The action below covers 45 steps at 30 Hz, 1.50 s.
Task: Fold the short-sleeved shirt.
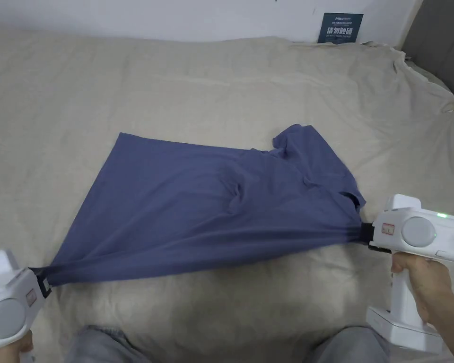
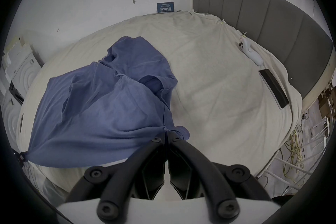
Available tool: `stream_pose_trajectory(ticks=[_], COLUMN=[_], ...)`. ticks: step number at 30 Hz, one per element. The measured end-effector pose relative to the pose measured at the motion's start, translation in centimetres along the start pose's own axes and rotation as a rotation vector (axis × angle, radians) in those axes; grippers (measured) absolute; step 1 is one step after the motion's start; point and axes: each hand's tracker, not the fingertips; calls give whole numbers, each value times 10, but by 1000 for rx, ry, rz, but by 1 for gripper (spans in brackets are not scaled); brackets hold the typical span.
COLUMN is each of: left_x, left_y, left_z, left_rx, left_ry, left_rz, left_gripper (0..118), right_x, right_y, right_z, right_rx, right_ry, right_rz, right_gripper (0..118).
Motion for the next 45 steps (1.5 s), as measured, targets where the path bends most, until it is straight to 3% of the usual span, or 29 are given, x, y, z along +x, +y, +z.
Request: stream_pose_trajectory(ticks=[9,10,11,12,13,14,15,17,21,24,28,34,36,38,41,42,45], left_x=[-11,-12,-14,-16,-20,-25,-30,-36,-41,-28,7,60,71,79,86,87,86], left_y=[-23,-22,-20,-19,-15,-11,-6,5,39,64,89,94,88,79,68,66,61], left_z=[2,3,5,5,7,9,12,19,36,48,61,83,89,94,99,100,99], left_rx=[-82,-86,-79,-77,-77,-73,-68,-42,48,153,265,423,472,512,549,554,558], left_ry=[-21,-32,-38,-54,-65,-76,-86,-93,-128,-150,-212,-305,-331,-344,-343,-346,-352], left_rz=[-13,-5,3,10,21,31,44,66,109,90,-1,-115,-124,-135,-163,-166,-164], left_gripper=[0,6,16,34,56,78,99,113,115,115,115,110,100,80,40,25,0], right_x=[11,10,10,11,15,20,23,30,34,28,10,-24,-32,-39,-45,-46,-45], right_y=[-41,-41,-42,-42,-40,-39,-39,-31,-9,6,15,-3,-13,-20,-26,-27,-28], right_z=[4,4,4,5,6,9,13,30,69,101,136,162,164,166,166,166,159], right_rx=[-70,-77,-80,-85,-90,-95,-91,-37,90,207,375,596,625,646,659,657,651], right_ry=[1,0,-4,-24,-20,-18,-20,-30,-61,-44,26,47,68,96,124,135,137], right_rz=[8,7,3,0,1,0,1,19,87,92,87,105,112,112,95,91,70], right_gripper=[4,12,33,73,97,107,109,109,109,109,109,108,106,101,71,54,6])
